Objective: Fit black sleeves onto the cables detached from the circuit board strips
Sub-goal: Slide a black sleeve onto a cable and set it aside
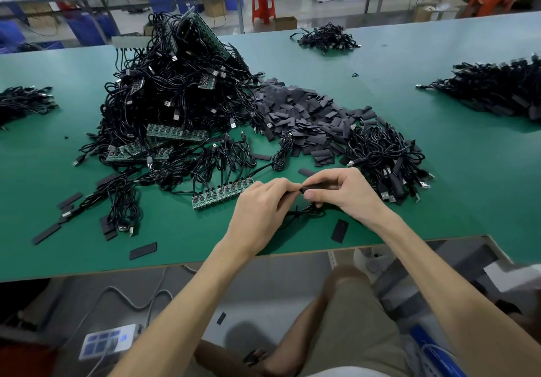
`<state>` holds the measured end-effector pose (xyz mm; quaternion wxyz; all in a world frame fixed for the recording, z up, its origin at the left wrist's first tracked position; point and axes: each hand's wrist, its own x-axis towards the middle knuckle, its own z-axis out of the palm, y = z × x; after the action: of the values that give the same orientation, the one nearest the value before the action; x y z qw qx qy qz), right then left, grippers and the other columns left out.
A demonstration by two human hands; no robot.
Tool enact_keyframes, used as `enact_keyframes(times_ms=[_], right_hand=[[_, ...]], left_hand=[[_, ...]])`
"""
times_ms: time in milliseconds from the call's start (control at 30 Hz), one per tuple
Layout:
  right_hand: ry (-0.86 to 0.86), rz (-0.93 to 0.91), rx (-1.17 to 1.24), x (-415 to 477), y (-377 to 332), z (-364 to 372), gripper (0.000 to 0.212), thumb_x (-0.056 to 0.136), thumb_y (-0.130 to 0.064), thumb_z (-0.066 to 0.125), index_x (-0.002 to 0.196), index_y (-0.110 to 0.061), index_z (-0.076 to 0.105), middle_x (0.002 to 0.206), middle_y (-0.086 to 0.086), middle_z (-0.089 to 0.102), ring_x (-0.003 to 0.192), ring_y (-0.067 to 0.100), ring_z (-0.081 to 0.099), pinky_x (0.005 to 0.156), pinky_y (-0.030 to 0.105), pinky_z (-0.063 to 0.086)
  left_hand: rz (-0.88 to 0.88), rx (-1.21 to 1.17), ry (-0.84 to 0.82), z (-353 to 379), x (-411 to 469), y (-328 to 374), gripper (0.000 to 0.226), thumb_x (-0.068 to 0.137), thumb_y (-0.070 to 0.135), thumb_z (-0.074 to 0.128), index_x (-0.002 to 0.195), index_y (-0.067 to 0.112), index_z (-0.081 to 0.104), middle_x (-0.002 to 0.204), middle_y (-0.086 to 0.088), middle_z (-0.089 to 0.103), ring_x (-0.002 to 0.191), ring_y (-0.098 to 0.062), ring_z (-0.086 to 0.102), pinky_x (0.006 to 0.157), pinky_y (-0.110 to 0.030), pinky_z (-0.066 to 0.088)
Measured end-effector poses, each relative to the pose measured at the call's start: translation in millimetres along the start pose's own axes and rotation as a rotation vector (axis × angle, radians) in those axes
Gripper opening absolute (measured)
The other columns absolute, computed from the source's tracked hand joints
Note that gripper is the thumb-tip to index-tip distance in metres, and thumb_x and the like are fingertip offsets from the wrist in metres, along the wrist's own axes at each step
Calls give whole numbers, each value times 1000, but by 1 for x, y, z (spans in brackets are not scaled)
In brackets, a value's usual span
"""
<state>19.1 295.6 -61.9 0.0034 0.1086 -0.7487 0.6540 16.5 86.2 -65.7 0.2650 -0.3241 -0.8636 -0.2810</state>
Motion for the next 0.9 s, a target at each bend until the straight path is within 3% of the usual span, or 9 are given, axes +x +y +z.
enact_keyframes(times_ms=[67,200,367,533,667,767,900], right_hand=[[20,-12,-3,0,-1,0,26,78,-5,83,102,-2,77,93,15,77,73,16,70,71,21,57],[51,-9,17,-2,-1,-3,24,80,-1,81,104,-1,76,85,8,76,67,17,69,71,22,57],[52,5,19,-3,-2,-1,22,80,2,81,101,-2,77,88,14,77,68,16,70,70,23,59],[52,19,-4,-3,-2,-2,22,79,1,82,100,-6,78,88,18,77,67,17,72,70,23,59],[50,23,-16,-3,-1,-1,22,80,0,82,100,-5,78,85,16,77,67,17,72,68,20,56],[45,29,-40,-3,-2,-1,22,80,0,83,101,-5,79,83,18,76,69,17,72,73,25,58],[43,47,-53,-4,-4,1,21,81,0,82,101,-3,78,81,20,75,70,18,71,81,43,55]], left_hand=[[-24,11,2,0,1,0,7,95,19,72,99,14,72,94,7,75,70,-15,58,68,-31,46],[-83,9,6,0,1,-1,6,94,19,73,98,15,71,95,8,76,75,-12,60,72,-29,46],[-50,31,5,1,1,0,7,89,17,78,92,12,73,89,4,77,75,-12,55,68,-19,32],[-28,45,-2,0,-1,0,8,90,18,78,92,11,75,88,3,78,65,-20,64,69,-32,47],[-17,59,11,0,0,-1,8,88,18,80,92,12,75,86,4,78,64,-18,63,69,-29,44],[-7,72,21,0,1,-1,7,88,17,79,94,14,77,80,3,77,62,-19,61,68,-27,42],[5,89,28,0,1,0,8,88,17,79,95,16,78,74,3,76,60,-19,60,68,-26,40]])
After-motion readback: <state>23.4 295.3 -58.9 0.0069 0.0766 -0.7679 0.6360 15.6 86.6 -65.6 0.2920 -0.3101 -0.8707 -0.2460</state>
